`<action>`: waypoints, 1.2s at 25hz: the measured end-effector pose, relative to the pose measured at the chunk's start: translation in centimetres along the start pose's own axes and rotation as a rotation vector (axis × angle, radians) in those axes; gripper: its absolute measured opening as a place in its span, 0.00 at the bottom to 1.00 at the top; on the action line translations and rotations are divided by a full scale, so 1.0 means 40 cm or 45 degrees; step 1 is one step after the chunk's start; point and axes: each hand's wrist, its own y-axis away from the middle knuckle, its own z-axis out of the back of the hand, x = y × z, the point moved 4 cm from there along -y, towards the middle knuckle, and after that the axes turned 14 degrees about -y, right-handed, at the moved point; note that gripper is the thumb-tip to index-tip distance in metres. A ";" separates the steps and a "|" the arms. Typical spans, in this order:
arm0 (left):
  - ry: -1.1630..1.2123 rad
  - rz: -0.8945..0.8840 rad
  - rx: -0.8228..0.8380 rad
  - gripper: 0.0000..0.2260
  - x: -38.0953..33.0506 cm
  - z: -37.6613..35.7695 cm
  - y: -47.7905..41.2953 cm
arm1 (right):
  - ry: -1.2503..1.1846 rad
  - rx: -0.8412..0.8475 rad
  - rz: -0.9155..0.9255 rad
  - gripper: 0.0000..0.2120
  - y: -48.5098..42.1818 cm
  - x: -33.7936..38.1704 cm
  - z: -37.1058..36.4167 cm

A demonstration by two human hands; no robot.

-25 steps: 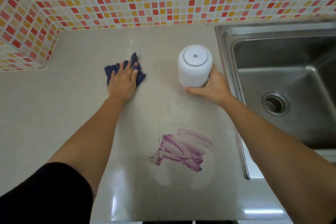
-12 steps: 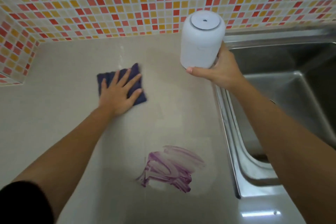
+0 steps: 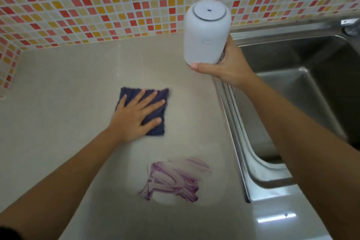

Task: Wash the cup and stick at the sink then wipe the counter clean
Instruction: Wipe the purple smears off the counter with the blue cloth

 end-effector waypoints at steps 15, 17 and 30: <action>-0.011 0.003 -0.067 0.26 -0.217 -0.007 0.161 | 0.006 0.007 -0.118 0.40 0.053 -0.045 -0.067; 0.053 0.177 -0.004 0.27 -0.193 -0.002 0.057 | 0.004 0.009 -0.112 0.39 0.052 -0.053 -0.076; 0.003 0.366 0.037 0.27 0.125 -0.040 0.236 | 0.095 0.225 -0.253 0.44 0.101 -0.135 -0.202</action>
